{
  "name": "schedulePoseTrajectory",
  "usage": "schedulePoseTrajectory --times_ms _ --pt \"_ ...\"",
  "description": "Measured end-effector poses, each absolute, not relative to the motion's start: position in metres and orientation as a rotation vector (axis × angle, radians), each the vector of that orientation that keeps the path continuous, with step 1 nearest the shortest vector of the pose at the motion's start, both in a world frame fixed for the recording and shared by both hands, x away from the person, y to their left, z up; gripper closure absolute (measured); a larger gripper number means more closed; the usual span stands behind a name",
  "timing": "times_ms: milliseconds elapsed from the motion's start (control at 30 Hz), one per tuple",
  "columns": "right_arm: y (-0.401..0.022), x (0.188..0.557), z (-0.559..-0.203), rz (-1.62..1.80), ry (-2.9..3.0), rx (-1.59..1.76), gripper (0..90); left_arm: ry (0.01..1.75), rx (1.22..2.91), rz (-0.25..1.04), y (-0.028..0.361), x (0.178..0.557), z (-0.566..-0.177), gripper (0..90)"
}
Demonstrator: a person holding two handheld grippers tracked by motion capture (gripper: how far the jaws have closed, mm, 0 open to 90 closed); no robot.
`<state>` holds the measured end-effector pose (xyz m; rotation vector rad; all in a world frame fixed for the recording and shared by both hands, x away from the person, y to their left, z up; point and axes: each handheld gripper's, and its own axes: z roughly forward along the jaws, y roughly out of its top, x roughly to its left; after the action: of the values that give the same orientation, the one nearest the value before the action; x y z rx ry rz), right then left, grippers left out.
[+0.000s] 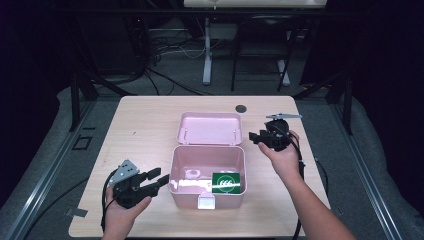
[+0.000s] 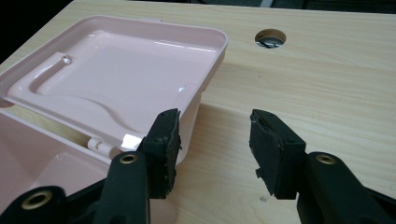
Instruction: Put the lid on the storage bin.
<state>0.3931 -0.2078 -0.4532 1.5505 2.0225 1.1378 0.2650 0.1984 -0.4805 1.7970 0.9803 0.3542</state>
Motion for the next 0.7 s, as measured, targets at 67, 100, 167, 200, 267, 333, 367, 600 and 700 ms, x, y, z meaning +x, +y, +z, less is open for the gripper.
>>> schedulePoseTrajectory --times_ms 67,100,167,200,267,333,367,600,700 --pt "-0.205 0.397 -0.451 1.125 2.026 1.545 52.4 0.968 1.811 0.344 0.195 0.266 -0.480 56.9" --pt "-0.204 0.399 -0.450 1.121 2.030 1.548 52.4 0.969 1.807 0.345 0.193 0.266 -0.480 57.3" --pt "-0.201 0.403 -0.447 1.116 2.027 1.551 52.7 0.963 1.822 0.340 0.190 0.267 -0.480 58.4" --pt "-0.201 0.403 -0.447 1.116 2.027 1.551 52.7 0.963 1.822 0.340 0.190 0.267 -0.480 58.8" --pt "-0.200 0.406 -0.445 1.117 2.030 1.554 52.9 0.961 1.824 0.338 0.188 0.267 -0.481 59.9" --pt "-0.198 0.410 -0.443 1.113 2.031 1.552 53.0 0.960 1.827 0.335 0.187 0.268 -0.482 60.7" --pt "-0.197 0.412 -0.441 1.113 2.030 1.569 53.1 0.962 1.834 0.337 0.187 0.268 -0.483 62.0" --pt "-0.196 0.421 -0.438 1.128 2.017 1.602 53.6 0.957 1.846 0.335 0.184 0.268 -0.485 66.3" --pt "-0.193 0.425 -0.438 1.113 2.022 1.610 53.8 0.959 1.856 0.342 0.183 0.268 -0.486 67.0"
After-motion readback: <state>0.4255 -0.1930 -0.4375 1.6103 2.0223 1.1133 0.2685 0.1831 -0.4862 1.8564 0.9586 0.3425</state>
